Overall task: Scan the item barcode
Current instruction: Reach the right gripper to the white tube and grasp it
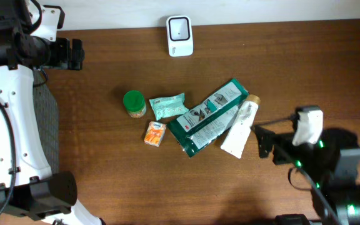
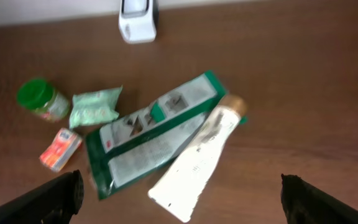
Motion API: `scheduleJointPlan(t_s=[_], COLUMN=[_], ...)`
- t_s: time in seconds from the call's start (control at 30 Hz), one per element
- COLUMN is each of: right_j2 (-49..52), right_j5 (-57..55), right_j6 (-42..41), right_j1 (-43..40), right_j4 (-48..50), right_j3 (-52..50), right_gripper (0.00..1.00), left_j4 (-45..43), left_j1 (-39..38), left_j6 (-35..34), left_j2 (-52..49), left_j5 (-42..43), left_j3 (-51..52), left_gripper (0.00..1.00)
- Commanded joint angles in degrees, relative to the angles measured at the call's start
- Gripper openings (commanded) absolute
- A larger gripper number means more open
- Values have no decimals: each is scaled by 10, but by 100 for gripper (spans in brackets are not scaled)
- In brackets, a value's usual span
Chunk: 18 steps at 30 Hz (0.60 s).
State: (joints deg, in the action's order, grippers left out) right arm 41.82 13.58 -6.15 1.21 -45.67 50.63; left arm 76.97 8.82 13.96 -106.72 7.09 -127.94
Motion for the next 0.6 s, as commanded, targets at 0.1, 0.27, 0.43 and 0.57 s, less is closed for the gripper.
scheduleJointPlan(t_s=[0.1, 0.27, 0.43, 0.57], right_j2=[176, 396, 547, 633], right_j5=[38, 197, 246, 342], right_j6=[17, 44, 49, 74], right_j1=[-2, -115, -164, -158], right_j4=[-17, 5, 71, 161], right_j3=[11, 11, 11, 10], right_gripper=[98, 81, 72, 57], left_j4=[-1, -1, -1, -1], left_j1=[4, 4, 3, 4], left_j6=[5, 5, 5, 5], left_j2=[2, 2, 2, 2], left_j5=[7, 6, 7, 6], left_j3=[-3, -3, -3, -4], left_gripper=[99, 99, 99, 99])
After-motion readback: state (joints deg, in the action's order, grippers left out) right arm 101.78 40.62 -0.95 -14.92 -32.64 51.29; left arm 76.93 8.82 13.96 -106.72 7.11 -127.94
